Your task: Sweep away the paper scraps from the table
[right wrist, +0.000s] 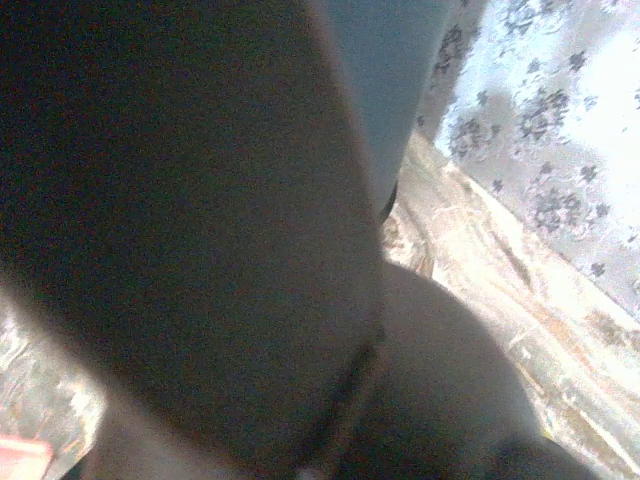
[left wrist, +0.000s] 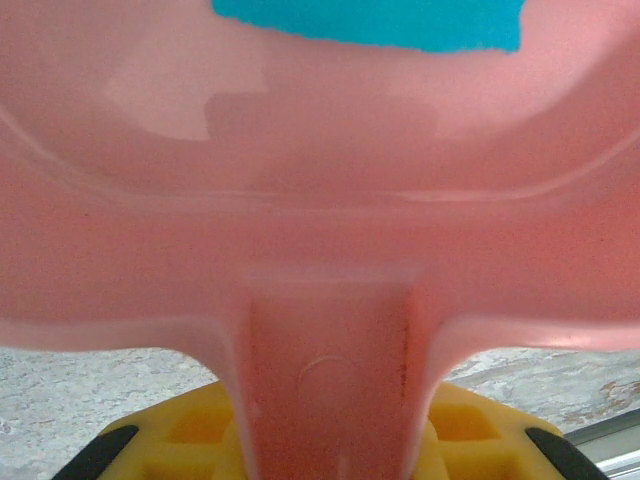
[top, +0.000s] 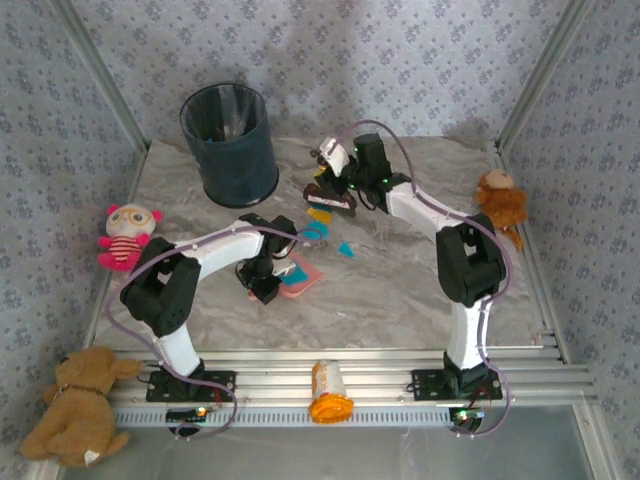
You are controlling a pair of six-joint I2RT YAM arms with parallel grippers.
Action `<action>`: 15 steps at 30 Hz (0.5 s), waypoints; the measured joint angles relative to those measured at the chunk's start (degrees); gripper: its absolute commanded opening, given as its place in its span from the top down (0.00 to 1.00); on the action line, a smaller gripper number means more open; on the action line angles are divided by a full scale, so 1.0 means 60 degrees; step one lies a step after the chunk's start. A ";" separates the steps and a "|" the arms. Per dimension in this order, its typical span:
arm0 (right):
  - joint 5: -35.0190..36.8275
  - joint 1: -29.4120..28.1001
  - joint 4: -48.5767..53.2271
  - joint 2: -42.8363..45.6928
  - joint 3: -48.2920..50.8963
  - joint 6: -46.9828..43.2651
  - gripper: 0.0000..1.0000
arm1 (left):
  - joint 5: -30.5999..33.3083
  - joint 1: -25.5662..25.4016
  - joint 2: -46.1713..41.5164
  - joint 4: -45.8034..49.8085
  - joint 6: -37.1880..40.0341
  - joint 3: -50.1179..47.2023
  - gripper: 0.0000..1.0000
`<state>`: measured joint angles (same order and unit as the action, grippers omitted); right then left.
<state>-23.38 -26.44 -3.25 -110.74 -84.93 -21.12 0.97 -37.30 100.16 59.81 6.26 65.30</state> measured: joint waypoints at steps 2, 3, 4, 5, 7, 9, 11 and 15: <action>0.0029 -0.0087 -0.0007 0.0412 0.0503 -0.0069 1.00 | 0.0000 -0.0004 0.0000 0.0000 0.0040 0.0000 1.00; 0.0040 -0.0127 0.0007 0.0605 0.0714 -0.0091 1.00 | 0.0004 0.0000 0.0000 0.0000 0.0062 0.0000 1.00; 0.0073 -0.0164 0.0011 0.0783 0.0922 -0.0098 1.00 | 0.0018 0.0000 0.0000 0.0000 0.0069 0.0000 1.00; 0.0106 -0.0193 0.0004 0.0936 0.1096 -0.0095 1.00 | 0.0029 -0.0004 0.0000 0.0000 0.0076 0.0000 1.00; 0.0160 -0.0240 0.0000 0.1257 0.1457 -0.0091 1.00 | 0.0033 -0.0004 0.0000 0.0000 0.0109 0.0000 1.00; 0.0219 -0.0262 -0.0033 0.1523 0.1749 -0.0044 1.00 | 0.0036 -0.0004 0.0000 0.0000 0.0135 0.0000 1.00; 0.0284 -0.0266 -0.0080 0.1763 0.2007 0.0091 1.00 | 0.0062 -0.0015 0.0000 0.0004 0.0142 0.0000 1.00; 0.0780 -0.0295 -0.0346 0.2149 0.2437 0.0616 1.00 | 0.0142 -0.0055 0.0000 0.0025 0.0259 0.0007 1.00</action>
<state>-18.70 -28.21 -5.32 -97.84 -70.30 -17.43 1.83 -37.63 100.16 59.96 7.81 65.34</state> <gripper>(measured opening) 0.266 0.262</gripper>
